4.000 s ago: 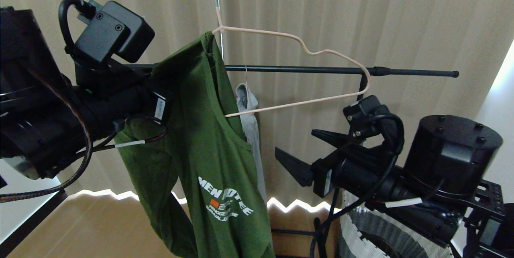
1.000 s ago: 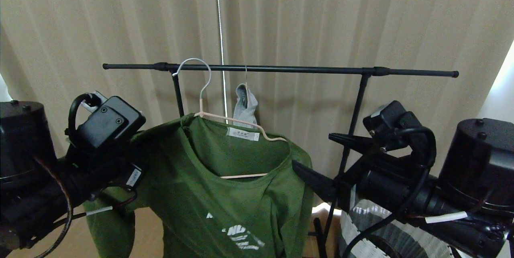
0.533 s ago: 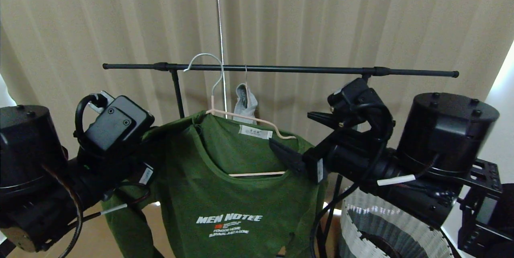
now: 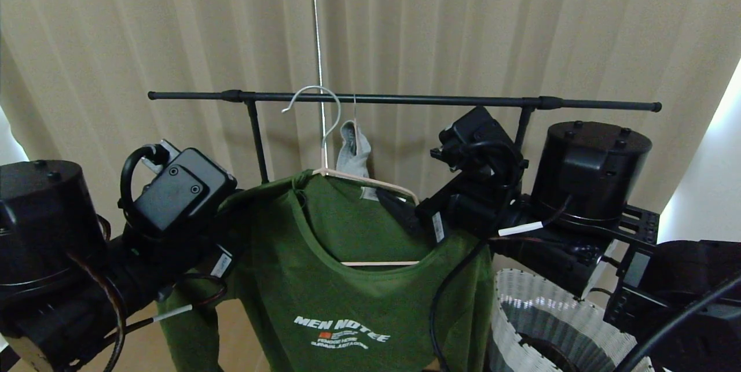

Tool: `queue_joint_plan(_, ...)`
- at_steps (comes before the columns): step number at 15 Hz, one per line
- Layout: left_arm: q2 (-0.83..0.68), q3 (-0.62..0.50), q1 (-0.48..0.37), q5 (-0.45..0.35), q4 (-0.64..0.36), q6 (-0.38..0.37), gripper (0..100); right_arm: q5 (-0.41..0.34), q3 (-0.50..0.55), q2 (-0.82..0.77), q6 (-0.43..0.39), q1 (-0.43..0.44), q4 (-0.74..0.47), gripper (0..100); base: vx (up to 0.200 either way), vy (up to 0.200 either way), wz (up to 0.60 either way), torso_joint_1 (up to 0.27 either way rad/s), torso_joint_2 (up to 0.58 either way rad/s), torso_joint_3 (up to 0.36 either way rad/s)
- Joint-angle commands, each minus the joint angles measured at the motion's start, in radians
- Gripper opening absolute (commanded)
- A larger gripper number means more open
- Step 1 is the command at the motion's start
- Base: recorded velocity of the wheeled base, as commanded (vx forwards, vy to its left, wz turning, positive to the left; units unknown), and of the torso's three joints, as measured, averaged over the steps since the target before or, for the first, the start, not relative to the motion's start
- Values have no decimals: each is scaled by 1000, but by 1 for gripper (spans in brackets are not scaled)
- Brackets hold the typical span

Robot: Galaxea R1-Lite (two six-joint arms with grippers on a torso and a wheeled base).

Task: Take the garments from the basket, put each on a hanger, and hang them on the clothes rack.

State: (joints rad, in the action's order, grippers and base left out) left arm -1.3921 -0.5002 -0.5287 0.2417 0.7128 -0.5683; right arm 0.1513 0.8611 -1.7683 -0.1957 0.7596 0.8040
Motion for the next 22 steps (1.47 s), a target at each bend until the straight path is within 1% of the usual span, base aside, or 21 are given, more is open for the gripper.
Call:
queue_joint_plan(1,4,3,-10,-2,1,-1,0,-1,1,-7,-16,-14,1,100,0,0,0,0,0,0)
queue_joint_plan(3,5,3,-17,-2,1,-1,0,-1,1,-7,-16,-14,1,100,0,0,0,0,0,0)
queue_joint_plan(4,22,3,-36,-7,1,-1,0,-1,-1,-17,-16,-14,9,100,0,0,0,0,0,0)
queue_joint_plan(8,33,6,-42,-7,1,-1,0,-1,-8,-16,-16,-11,11,100,0,0,0,0,0,0)
queue_joint_plan(9,33,6,-42,-9,1,-1,0,-1,-5,-16,-16,-11,11,0,0,0,0,0,0,0)
queue_joint_plan(18,33,8,-42,-9,1,1,0,2,-14,-3,-16,-11,11,0,0,0,0,0,0,0)
queue_joint_plan(19,33,8,-42,-9,1,1,100,2,-14,-3,-16,-11,11,0,0,0,0,0,0,0)
queue_joint_plan(22,58,38,-40,-13,1,-1,100,5,-36,29,-16,-17,11,0,0,0,0,0,0,0)
